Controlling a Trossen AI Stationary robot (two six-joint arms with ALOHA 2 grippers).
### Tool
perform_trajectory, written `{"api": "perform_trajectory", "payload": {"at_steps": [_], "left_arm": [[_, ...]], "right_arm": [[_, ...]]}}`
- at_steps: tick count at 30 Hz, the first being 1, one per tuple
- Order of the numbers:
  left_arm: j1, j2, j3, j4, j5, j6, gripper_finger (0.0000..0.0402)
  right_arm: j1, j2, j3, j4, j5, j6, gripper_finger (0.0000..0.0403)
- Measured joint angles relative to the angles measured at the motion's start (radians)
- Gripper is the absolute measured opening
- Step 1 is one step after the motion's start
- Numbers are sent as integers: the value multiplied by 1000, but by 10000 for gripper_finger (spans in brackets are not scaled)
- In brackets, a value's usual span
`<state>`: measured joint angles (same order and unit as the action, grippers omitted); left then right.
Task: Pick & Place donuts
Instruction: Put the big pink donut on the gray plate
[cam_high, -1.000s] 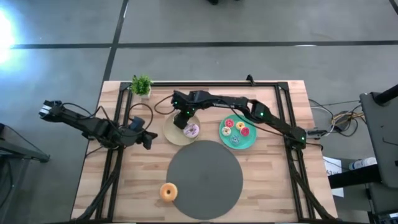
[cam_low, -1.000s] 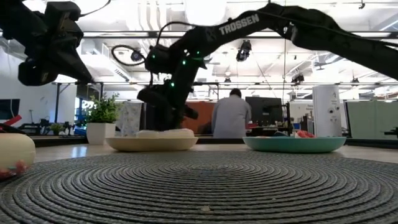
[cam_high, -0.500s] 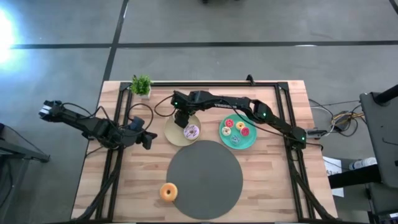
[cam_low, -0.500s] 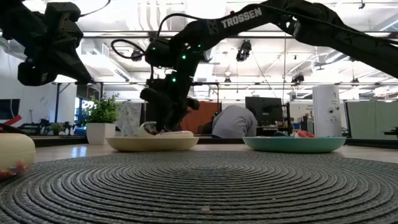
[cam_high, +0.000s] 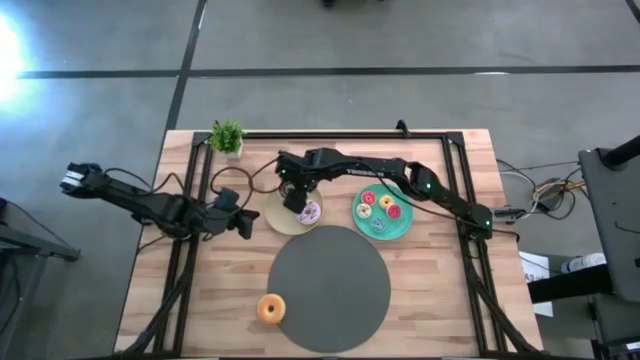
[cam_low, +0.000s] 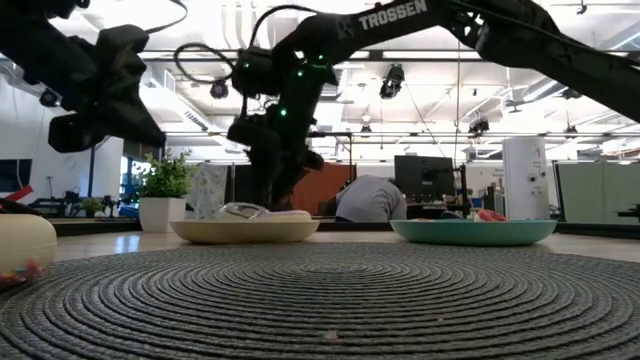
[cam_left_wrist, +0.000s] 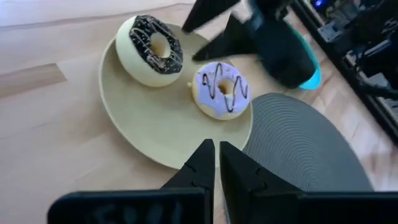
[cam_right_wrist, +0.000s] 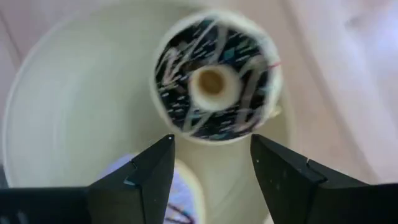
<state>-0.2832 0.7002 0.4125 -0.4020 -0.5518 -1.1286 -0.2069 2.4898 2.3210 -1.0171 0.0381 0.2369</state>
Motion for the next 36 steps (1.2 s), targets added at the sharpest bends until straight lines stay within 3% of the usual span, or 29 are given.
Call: {"api": "perform_trajectory", "payload": {"at_steps": [4, 7, 12, 19, 23, 28, 33, 36], "left_arm": [[0, 1, -3, 17, 7, 1, 0], [-1, 1, -8, 17, 88, 27, 0], [-18, 2, -22, 44, 250, 83, 0], [-183, 25, -77, 237, 371, 152, 0], [-304, 69, -92, 237, 362, 89, 0], [-430, 147, -92, 310, 355, 31, 0], [-502, 253, -92, 439, 353, -59, 0], [-539, 324, -87, 512, 352, -129, 0]], "right_arm": [[17, -20, -3, -19, -12, -18, 199], [49, -66, -1, -41, -28, -90, 199], [141, -106, -4, -75, -212, -354, 199], [270, -106, -30, -26, -218, -450, 199], [320, -105, -52, 72, -196, -325, 199], [341, -105, -72, 167, -198, -48, 199], [371, -105, -154, 276, -309, 239, 199], [389, -105, -202, 321, -307, 315, 199]]}}
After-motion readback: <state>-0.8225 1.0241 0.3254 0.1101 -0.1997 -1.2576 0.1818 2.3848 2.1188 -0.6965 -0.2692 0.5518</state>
